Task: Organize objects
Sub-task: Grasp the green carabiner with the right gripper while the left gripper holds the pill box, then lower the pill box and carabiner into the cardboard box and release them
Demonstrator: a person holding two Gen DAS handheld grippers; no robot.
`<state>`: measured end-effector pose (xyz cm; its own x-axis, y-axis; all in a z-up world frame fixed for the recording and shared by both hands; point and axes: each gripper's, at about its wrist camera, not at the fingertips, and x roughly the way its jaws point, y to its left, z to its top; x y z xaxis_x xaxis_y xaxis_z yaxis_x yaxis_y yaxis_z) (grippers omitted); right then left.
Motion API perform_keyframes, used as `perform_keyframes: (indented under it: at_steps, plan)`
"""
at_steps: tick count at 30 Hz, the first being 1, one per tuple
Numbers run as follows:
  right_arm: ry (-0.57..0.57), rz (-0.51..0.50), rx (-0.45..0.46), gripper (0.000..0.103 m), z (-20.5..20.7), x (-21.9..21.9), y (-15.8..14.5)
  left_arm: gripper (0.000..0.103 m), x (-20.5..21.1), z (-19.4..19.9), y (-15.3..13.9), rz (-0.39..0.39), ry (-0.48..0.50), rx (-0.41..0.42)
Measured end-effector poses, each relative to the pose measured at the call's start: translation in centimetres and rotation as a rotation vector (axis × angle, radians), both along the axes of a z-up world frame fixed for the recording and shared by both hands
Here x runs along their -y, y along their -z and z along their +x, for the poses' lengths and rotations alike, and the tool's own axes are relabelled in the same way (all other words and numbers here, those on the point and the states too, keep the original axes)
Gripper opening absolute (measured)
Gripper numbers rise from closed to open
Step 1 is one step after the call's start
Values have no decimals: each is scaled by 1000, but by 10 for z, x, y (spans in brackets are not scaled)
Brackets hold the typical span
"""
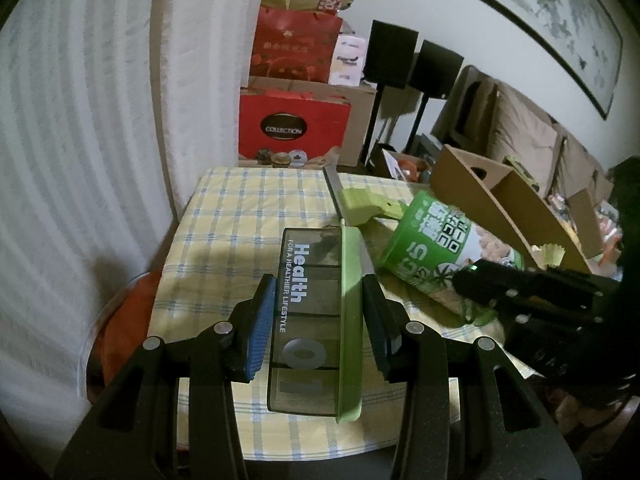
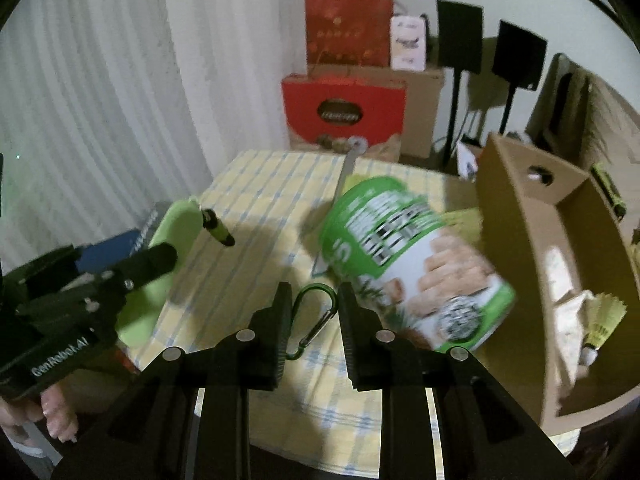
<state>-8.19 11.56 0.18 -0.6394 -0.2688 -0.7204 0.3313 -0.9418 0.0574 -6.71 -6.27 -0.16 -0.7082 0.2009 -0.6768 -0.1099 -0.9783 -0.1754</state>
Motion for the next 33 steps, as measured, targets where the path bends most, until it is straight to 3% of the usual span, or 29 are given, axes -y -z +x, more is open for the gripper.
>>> perform_keyframes:
  at_steps: [15,33]
  plan:
    - [93,-1,-98,22,12,-52,-32,40,-56,-6,-22,-3,54,-24]
    - [234,7,-128,22,14,-143,-51,40,-154,-17,-43,6,180,-47]
